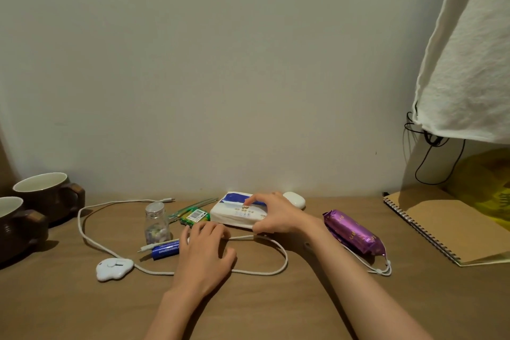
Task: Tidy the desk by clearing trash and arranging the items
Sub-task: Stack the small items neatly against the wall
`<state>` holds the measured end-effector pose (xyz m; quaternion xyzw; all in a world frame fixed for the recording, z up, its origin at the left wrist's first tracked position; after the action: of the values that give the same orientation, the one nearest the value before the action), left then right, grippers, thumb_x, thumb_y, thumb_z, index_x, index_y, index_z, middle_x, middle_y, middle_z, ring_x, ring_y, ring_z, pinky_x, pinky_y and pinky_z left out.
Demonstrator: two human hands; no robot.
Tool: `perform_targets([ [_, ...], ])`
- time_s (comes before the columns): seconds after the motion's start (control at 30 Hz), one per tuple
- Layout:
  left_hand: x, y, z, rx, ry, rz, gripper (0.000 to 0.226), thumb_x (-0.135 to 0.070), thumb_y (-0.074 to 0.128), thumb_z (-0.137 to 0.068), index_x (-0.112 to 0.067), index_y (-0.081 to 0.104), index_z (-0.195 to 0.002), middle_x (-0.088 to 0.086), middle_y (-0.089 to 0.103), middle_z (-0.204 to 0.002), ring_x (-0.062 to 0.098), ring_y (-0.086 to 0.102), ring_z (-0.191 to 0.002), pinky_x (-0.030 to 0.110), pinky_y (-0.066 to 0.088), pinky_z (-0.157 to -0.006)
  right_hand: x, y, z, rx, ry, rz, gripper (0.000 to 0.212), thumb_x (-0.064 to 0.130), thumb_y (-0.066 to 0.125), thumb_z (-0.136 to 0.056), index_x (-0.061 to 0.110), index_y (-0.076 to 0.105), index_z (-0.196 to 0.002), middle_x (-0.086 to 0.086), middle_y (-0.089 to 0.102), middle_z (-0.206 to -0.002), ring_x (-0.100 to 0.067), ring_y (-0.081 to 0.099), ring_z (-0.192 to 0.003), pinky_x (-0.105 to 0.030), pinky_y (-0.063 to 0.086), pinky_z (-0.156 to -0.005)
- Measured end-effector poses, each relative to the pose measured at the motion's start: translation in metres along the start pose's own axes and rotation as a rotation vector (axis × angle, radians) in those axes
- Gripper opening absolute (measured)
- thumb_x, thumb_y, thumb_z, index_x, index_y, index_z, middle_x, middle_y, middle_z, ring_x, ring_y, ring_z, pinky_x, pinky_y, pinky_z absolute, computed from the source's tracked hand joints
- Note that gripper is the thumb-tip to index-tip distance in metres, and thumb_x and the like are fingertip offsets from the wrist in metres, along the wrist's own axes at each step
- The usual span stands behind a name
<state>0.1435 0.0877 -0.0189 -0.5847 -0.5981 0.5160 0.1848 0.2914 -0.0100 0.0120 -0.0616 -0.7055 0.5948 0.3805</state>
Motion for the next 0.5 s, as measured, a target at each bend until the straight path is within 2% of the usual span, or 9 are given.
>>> perform_targets([
  [0.13, 0.0002, -0.0001, -0.0018, -0.015, 0.021, 0.076, 0.009, -0.031, 0.054, -0.086, -0.038, 0.051, -0.090, -0.019, 0.047, -0.109, 0.003, 0.039, -0.117, 0.036, 0.013, -0.116, -0.0017, 0.0045, -0.0058, -0.011, -0.052, 0.004, 0.063, 0.021, 0.072, -0.072, 0.033, 0.051, -0.131, 0.004, 0.051, -0.135, -0.016, 0.043, -0.122, -0.035, 0.044, -0.100],
  [0.3, -0.0026, -0.0019, -0.0009, -0.035, 0.034, 0.069, 0.008, -0.027, 0.053, -0.088, -0.034, 0.051, -0.090, -0.018, 0.047, -0.125, 0.001, 0.035, -0.127, 0.033, 0.007, -0.116, -0.0051, 0.0041, -0.0075, -0.083, -0.086, 0.083, 0.061, 0.015, 0.063, -0.078, 0.029, 0.050, -0.136, 0.007, 0.052, -0.141, -0.014, 0.046, -0.128, -0.033, 0.045, -0.101],
  [0.37, -0.0031, -0.0016, -0.0004, -0.023, 0.025, 0.060, 0.010, -0.027, 0.051, -0.089, -0.033, 0.053, -0.097, -0.016, 0.044, -0.135, 0.002, 0.029, -0.134, 0.033, 0.004, -0.117, -0.0066, 0.0041, -0.0078, -0.113, -0.089, 0.103, 0.059, 0.016, 0.060, -0.080, 0.028, 0.050, -0.137, 0.007, 0.053, -0.140, -0.013, 0.048, -0.127, -0.033, 0.045, -0.100],
  [0.5, -0.0046, 0.0007, -0.0006, 0.047, -0.007, 0.035, 0.034, -0.030, 0.045, -0.092, -0.032, 0.049, -0.126, -0.013, 0.037, -0.147, 0.005, 0.017, -0.143, 0.035, -0.003, -0.118, -0.0084, 0.0100, -0.0082, -0.133, -0.096, 0.136, 0.059, 0.019, 0.056, -0.084, 0.029, 0.045, -0.141, 0.005, 0.050, -0.143, -0.015, 0.042, -0.133, -0.035, 0.042, -0.104],
])
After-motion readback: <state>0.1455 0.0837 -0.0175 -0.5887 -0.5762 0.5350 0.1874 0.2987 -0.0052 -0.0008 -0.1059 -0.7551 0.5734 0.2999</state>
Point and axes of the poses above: each hand's wrist, its own z-axis away from the middle knuckle, its own y-axis out of the palm, x = y × z, the point moved 6 cm from there along -z, towards the middle knuckle
